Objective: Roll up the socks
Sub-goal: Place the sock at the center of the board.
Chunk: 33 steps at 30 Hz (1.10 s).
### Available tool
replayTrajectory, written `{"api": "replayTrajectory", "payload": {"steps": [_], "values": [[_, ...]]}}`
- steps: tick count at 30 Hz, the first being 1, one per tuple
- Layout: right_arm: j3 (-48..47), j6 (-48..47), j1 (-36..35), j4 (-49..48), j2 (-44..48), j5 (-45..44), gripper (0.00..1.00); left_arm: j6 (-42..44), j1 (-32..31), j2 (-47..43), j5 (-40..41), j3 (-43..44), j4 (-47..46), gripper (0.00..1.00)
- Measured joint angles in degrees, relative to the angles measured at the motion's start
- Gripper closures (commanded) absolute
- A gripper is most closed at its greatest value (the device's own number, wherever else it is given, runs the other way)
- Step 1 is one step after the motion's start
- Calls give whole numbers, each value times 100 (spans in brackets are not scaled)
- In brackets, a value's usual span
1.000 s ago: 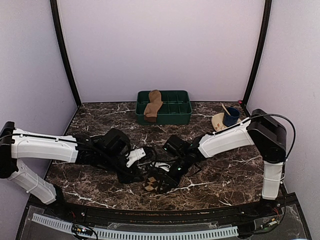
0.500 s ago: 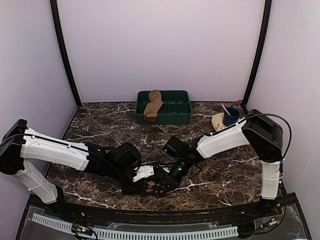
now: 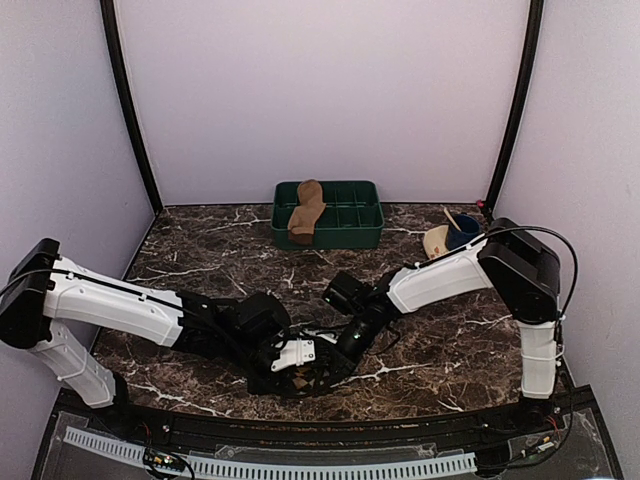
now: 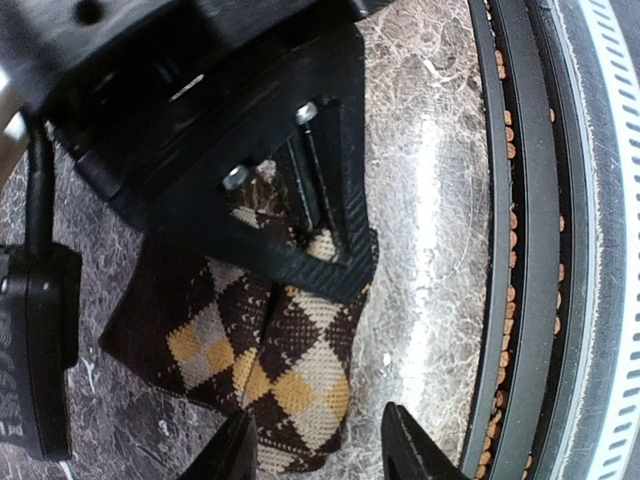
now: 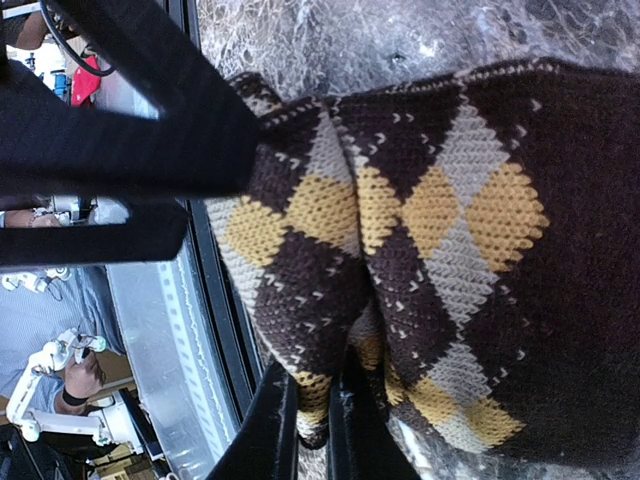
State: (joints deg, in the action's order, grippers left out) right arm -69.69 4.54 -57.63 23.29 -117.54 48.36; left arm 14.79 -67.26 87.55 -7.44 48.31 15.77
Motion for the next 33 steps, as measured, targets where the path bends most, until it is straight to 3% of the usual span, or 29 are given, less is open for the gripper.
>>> {"api": "replayTrajectory", "payload": {"steps": [9, 14, 17, 22, 25, 33], "values": [[-98, -103, 2, 144, -57, 28, 100, 236, -151, 223, 223, 44, -122, 55], [-138, -129, 2, 203, -76, 33, 100, 321, -192, 468, 319, 92, -144, 61], [-175, -149, 2, 251, -98, 44, 100, 354, -205, 603, 398, 155, -168, 70], [-195, -203, 17, 295, -122, 76, 100, 446, -214, 664, 498, 197, -199, 98], [-195, -219, 31, 326, -129, 98, 100, 476, -216, 706, 509, 232, -188, 100], [-66, -166, 103, 184, -103, 179, 81, 459, -216, 732, 481, 245, -190, 100]]}}
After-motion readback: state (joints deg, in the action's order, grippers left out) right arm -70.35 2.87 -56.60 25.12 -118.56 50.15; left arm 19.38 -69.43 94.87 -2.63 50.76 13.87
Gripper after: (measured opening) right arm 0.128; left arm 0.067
